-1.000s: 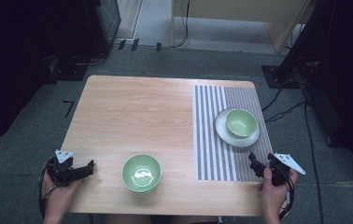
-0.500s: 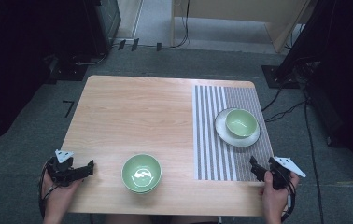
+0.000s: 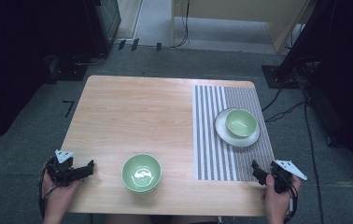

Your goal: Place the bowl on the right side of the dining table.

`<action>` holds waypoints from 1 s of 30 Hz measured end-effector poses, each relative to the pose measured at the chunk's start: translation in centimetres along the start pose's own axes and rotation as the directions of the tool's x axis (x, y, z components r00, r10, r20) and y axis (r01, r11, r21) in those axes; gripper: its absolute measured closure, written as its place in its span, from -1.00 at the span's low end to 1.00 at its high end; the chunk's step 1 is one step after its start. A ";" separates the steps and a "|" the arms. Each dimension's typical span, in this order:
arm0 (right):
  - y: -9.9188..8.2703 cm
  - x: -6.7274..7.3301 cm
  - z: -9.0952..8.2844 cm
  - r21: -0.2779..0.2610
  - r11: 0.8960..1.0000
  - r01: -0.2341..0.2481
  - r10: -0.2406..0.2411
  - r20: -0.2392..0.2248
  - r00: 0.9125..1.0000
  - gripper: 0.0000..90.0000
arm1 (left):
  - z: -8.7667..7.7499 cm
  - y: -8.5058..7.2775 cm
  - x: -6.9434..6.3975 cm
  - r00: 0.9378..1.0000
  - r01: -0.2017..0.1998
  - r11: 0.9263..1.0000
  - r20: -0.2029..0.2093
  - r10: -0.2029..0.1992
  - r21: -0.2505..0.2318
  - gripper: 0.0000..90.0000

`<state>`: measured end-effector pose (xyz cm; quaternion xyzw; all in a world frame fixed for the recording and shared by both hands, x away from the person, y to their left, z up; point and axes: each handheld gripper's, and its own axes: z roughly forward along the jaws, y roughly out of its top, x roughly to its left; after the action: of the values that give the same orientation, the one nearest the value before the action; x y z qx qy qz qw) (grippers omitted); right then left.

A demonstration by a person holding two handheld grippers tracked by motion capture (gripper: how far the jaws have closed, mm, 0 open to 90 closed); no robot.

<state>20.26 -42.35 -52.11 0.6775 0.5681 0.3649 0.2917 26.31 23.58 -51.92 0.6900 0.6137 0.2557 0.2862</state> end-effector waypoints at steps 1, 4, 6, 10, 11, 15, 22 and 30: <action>0.0 0.0 -0.1 0.002 1.000 0.001 -0.001 0.004 1.000 -0.54 | 0.0 0.0 0.0 1.000 0.000 1.000 0.000 0.000 0.000 -1.00; -0.1 -0.2 -0.2 0.005 1.000 0.005 -0.005 0.006 1.000 -0.54 | 0.0 0.0 0.0 1.000 0.000 1.000 0.000 0.000 0.000 -1.00; -0.2 -0.3 -0.3 0.008 1.000 0.009 -0.009 0.009 1.000 -0.54 | 0.0 0.0 0.0 1.000 0.000 1.000 0.000 0.000 -0.001 -1.00; -0.4 -0.4 -0.6 0.016 1.000 0.014 -0.014 0.010 1.000 -0.54 | 0.0 0.0 0.0 1.000 0.000 1.000 0.000 0.000 0.000 -1.00; -0.4 -0.5 -0.7 0.018 1.000 0.016 -0.016 0.013 1.000 -0.54 | 0.0 0.0 0.0 1.000 0.000 1.000 0.000 0.000 0.000 -1.00; -0.5 -0.7 -0.9 0.024 0.999 0.031 -0.032 0.018 0.999 -0.54 | 0.0 0.0 0.0 1.000 0.000 1.000 0.000 0.000 -0.001 -1.00; -0.7 -0.9 -1.1 0.047 0.997 0.054 -0.055 0.029 0.998 -0.54 | 0.0 0.0 0.0 1.000 0.000 1.000 0.000 0.000 -0.001 -1.00; -1.0 -1.1 -1.5 0.073 0.994 0.086 -0.088 0.017 0.996 -0.53 | 0.0 0.0 0.0 1.000 0.000 1.000 0.000 0.000 -0.001 -1.00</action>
<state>18.42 -43.32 -52.26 0.6660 0.6069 0.3239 0.2883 26.30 23.58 -51.92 0.6898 0.6137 0.2560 0.2864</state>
